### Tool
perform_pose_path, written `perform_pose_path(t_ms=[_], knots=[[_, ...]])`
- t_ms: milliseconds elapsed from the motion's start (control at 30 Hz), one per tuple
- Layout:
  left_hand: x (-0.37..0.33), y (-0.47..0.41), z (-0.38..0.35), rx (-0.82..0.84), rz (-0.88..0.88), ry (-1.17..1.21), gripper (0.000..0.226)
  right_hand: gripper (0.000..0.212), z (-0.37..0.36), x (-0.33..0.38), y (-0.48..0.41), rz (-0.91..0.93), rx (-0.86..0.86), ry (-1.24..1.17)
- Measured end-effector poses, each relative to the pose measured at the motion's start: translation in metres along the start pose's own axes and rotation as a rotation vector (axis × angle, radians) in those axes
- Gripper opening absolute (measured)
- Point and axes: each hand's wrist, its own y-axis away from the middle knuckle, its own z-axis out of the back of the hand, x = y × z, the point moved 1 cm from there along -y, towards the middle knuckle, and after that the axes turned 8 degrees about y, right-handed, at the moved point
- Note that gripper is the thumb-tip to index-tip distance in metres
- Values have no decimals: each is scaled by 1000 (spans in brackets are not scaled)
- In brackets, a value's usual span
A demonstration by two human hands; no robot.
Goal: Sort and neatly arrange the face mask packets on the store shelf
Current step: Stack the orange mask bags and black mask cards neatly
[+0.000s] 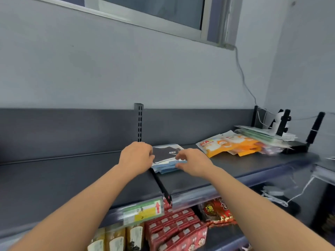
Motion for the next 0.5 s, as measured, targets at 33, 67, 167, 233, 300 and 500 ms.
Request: perform_pose_path(t_ms=[33, 67, 167, 233, 300, 500], knots=[[-14, -5, -7, 6, -11, 4, 22, 35, 1, -15, 2, -13, -2, 1], [-27, -11, -14, 13, -23, 4, 22, 34, 2, -30, 3, -30, -2, -4], [-63, -30, -34, 23, -54, 13, 25, 35, 5, -73, 7, -72, -6, -29], [-85, -46, -46, 36, -75, 28, 25, 36, 7, -100, 7, -107, -14, -48], [-107, -63, -59, 60, -96, 46, 25, 35, 9, -127, 5, -144, -27, -50], [-158, -118, -101, 164, -95, 50, 24, 30, 15, -200, -14, -237, -74, -37]])
